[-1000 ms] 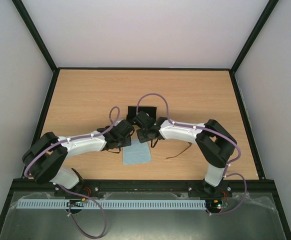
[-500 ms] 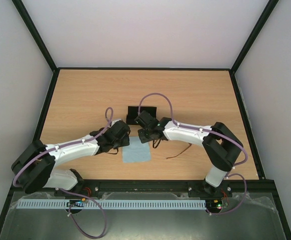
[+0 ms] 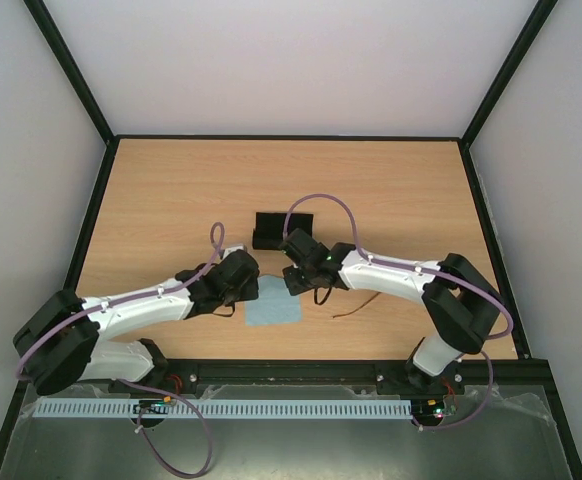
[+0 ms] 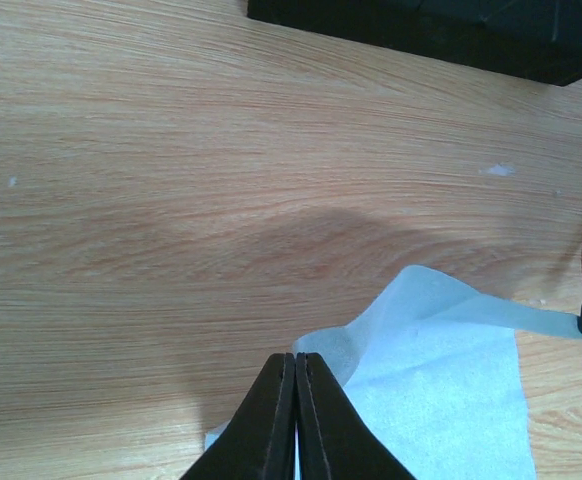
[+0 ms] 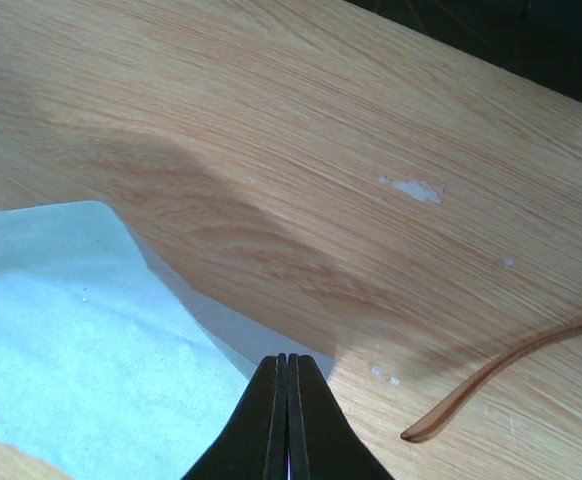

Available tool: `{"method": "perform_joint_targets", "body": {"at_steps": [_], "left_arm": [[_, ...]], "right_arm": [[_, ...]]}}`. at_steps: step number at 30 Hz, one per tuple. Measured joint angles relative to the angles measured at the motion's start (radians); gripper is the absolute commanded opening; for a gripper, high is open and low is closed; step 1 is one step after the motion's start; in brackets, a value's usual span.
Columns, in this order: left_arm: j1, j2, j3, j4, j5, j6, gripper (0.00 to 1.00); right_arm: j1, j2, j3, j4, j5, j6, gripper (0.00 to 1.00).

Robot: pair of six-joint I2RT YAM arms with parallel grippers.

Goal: Organize the sunglasses
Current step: Fold the glasses cleaning cloth at the center of the board.

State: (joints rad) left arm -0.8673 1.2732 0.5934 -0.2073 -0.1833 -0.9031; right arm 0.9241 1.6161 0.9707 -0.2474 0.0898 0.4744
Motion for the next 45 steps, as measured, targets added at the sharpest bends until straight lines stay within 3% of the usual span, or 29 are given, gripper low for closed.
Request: {"method": "perform_joint_targets", "body": {"at_steps": [19,45], "left_arm": [[-0.071,-0.051,-0.050,-0.010,-0.009,-0.038,0.02],[-0.130,-0.075,-0.111,-0.014,-0.008,-0.089,0.02]], "right_arm": [[0.057,-0.094,-0.115,0.010,-0.024,0.007,0.01],[0.158,-0.106,-0.195,0.042,-0.018,0.072,0.01]]}}
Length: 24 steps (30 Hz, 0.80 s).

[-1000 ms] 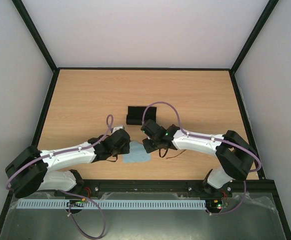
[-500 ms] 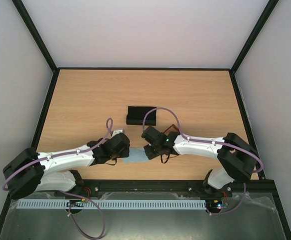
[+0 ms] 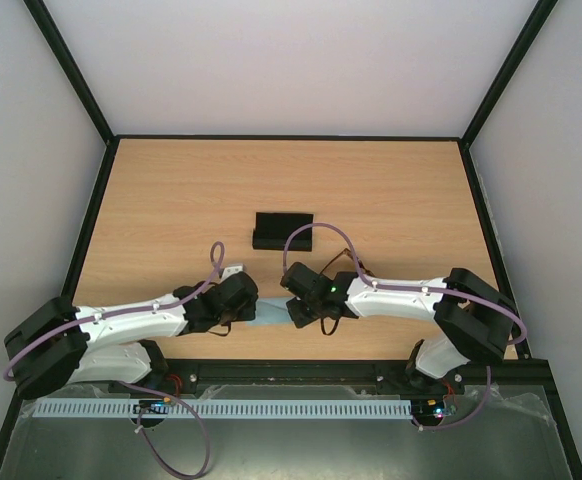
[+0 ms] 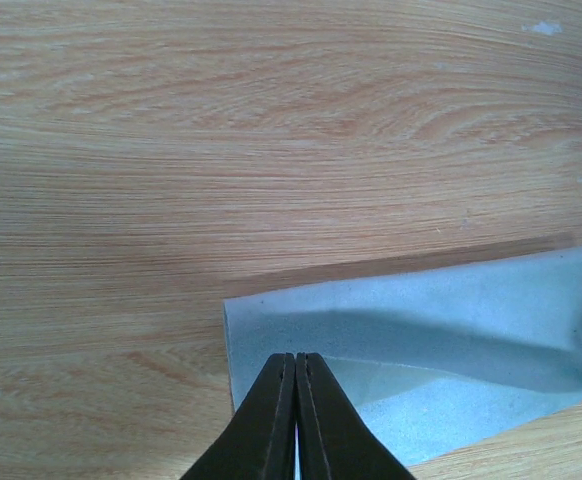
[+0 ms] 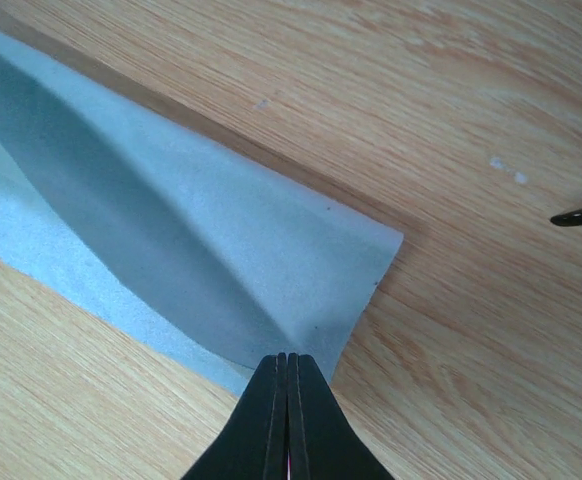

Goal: Organize the sunglasses
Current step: Fold the glasses cleaning cloth at the center of the board.

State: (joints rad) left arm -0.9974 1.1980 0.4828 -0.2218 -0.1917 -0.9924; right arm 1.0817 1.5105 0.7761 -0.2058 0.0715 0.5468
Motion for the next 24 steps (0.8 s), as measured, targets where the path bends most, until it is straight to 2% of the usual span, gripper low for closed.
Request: {"method": "perform_joint_targets", "body": {"at_steps": [17,24], "left_arm": [[-0.049,0.005,-0.007,0.004,-0.003,-0.037,0.03],[-0.051,0.006,-0.007,0.003,-0.009,-0.048,0.10]], "right_arm": [[0.000,-0.011,-0.017,0.002,0.018,0.012,0.01],[0.001,-0.020,-0.023,0.003,0.016,0.015,0.03]]}}
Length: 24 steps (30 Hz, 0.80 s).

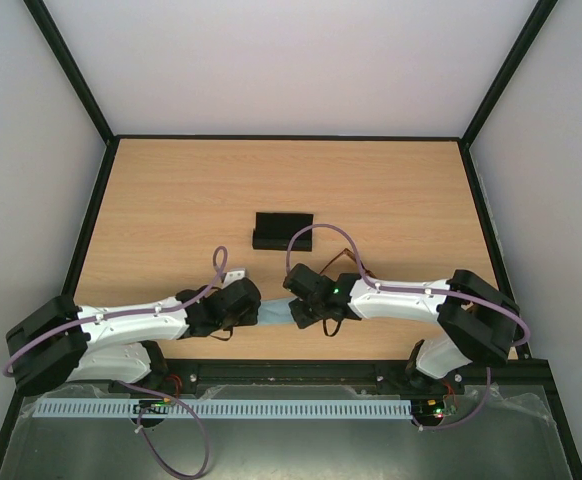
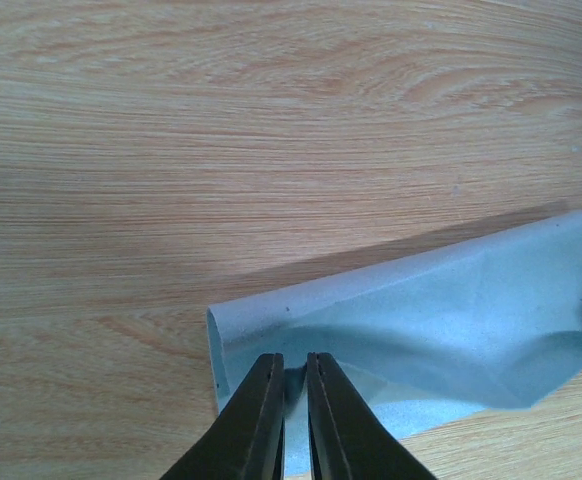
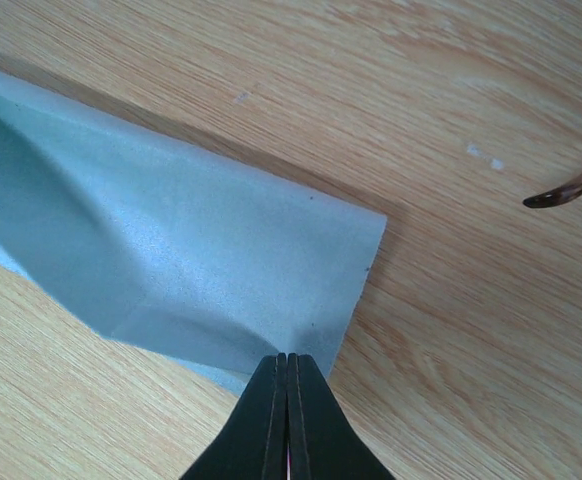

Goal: Organize the sunglasses
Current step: Fold the glasses cleaning cloth at the center of the board.

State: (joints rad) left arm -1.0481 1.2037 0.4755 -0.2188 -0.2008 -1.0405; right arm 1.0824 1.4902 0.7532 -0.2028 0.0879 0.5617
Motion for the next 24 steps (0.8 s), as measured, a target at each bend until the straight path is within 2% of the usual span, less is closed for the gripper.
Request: {"method": "perform_joint_targets", "body": {"at_steps": [9,11,14,21,24], "left_arm": [[-0.002,-0.019,0.000,-0.013,-0.013,-0.010,0.16],[-0.002,-0.029,0.000,-0.022,-0.018,-0.015,0.17],[-0.002,-0.050,0.000,-0.044,-0.024,-0.022,0.22],[-0.002,-0.082,0.003,-0.080,-0.026,-0.049,0.35],[-0.002,-0.076,0.004,-0.092,-0.021,-0.062,0.49]], "right_arm": [[0.005,0.000,-0.008,0.007,-0.010,0.000,0.10],[0.011,0.000,-0.008,0.007,-0.012,0.000,0.17],[0.018,-0.011,-0.009,0.006,-0.013,0.002,0.26],[0.019,-0.101,-0.005,-0.033,0.040,0.011,0.32],[0.007,-0.102,0.010,-0.055,0.056,0.013,0.33]]}}
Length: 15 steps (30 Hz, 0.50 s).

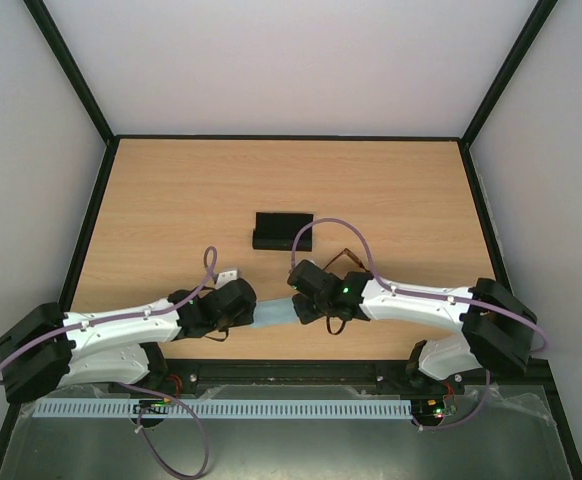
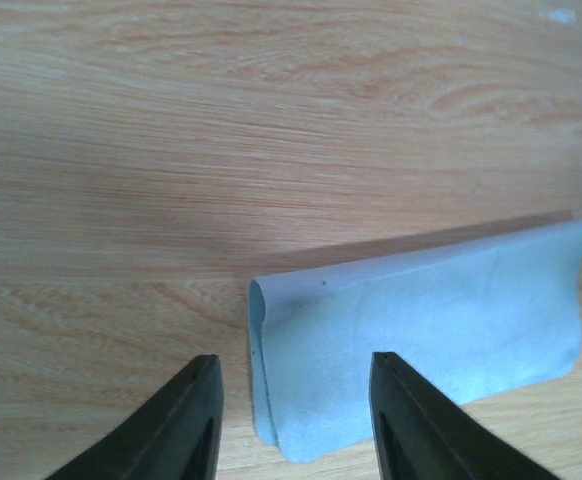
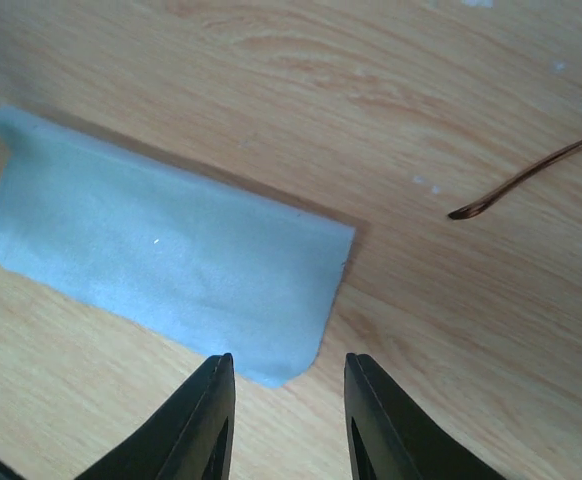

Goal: Organize the sunglasses
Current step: Fold the glasses cleaning cloth at the center of the board.

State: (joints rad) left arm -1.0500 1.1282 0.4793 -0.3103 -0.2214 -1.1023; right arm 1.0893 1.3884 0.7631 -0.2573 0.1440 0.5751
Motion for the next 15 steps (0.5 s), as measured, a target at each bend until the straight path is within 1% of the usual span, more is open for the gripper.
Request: {"method": "perform_joint_targets", "body": {"at_steps": [4,6,10,15], "left_arm": [[-0.001,0.003,0.000,-0.006,0.012,-0.015,0.67],[-0.001,0.003,0.000,-0.006,0.019,-0.027,0.70],[0.000,0.005,-0.006,0.010,0.040,-0.036,0.71],[0.002,0.038,-0.016,0.043,0.065,-0.041,0.69]], "right_arm": [[-0.053,-0.002,0.008,-0.011,-0.005,0.002,0.36],[-0.099,-0.012,0.008,-0.012,-0.019,0.002,0.37],[-0.173,-0.053,0.008,-0.010,-0.058,0.001,0.37],[-0.196,-0.061,0.008,-0.010,-0.099,-0.003,0.37]]}}
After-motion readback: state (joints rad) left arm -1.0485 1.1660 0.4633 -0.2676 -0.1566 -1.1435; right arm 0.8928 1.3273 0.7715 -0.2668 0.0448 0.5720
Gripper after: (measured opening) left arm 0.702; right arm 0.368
